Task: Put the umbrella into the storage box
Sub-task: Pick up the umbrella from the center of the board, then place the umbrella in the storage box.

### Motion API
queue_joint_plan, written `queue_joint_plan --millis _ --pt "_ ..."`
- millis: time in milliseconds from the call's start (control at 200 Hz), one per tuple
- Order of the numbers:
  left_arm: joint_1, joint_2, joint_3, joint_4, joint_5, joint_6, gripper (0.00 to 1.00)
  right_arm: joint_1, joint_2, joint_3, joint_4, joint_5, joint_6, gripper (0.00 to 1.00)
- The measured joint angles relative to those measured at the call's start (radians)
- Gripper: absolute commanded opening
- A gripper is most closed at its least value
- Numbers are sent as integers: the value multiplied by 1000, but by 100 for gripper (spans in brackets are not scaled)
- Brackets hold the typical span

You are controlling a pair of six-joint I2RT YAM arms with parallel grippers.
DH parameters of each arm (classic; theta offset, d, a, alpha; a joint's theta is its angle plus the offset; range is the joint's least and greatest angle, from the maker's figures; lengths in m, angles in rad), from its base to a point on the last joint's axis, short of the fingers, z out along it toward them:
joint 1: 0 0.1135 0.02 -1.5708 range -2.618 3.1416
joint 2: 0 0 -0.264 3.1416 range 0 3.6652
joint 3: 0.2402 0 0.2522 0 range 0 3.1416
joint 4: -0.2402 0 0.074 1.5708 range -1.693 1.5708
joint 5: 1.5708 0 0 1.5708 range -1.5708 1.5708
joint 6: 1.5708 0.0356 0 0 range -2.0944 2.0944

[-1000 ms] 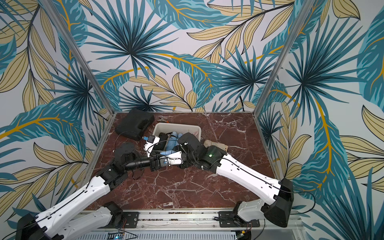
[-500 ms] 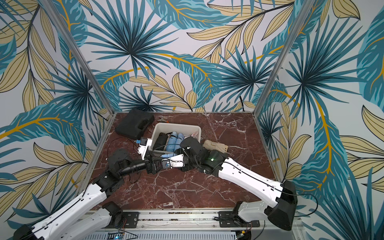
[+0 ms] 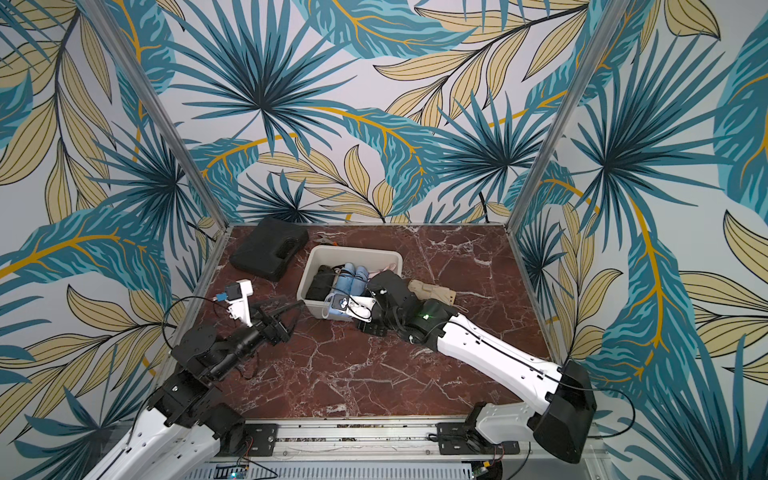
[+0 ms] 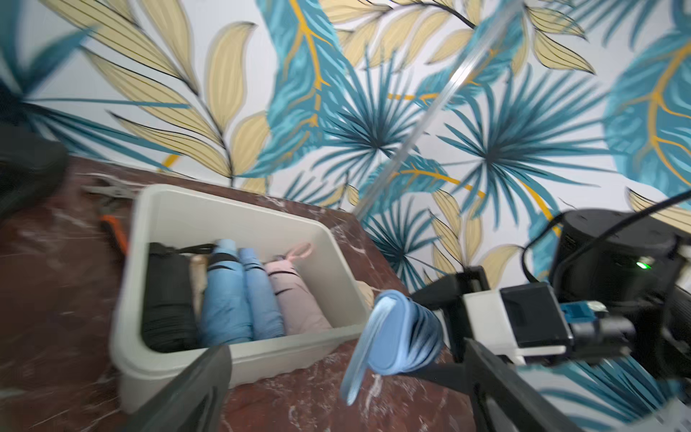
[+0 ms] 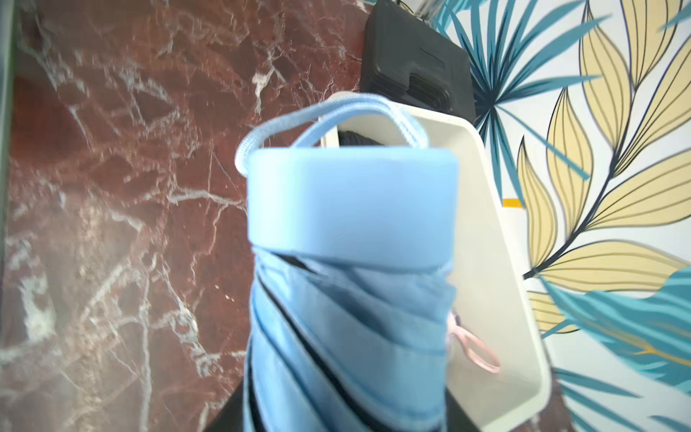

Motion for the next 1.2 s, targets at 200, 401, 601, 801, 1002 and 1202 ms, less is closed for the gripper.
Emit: queue_joint_plan --millis 200,401,601,801,1002,1202 --pt "1 -48 19 -198 -279 -65 100 1 156 147 37 10 465 40" --pt "1 -52 11 -260 -389 -133 100 1 330 351 43 30 848 44" --pt "2 -52 9 -270 -419 -161 100 -1 462 480 44 81 1104 50" --pt "2 -52 8 -272 -424 -180 100 -21 592 569 42 116 1305 50" --pt "2 -52 -4 -272 -426 -187 100 -41 704 648 39 136 1418 50" --pt "2 -48 -4 -269 -427 -190 100 -43 794 739 0 135 1461 58"
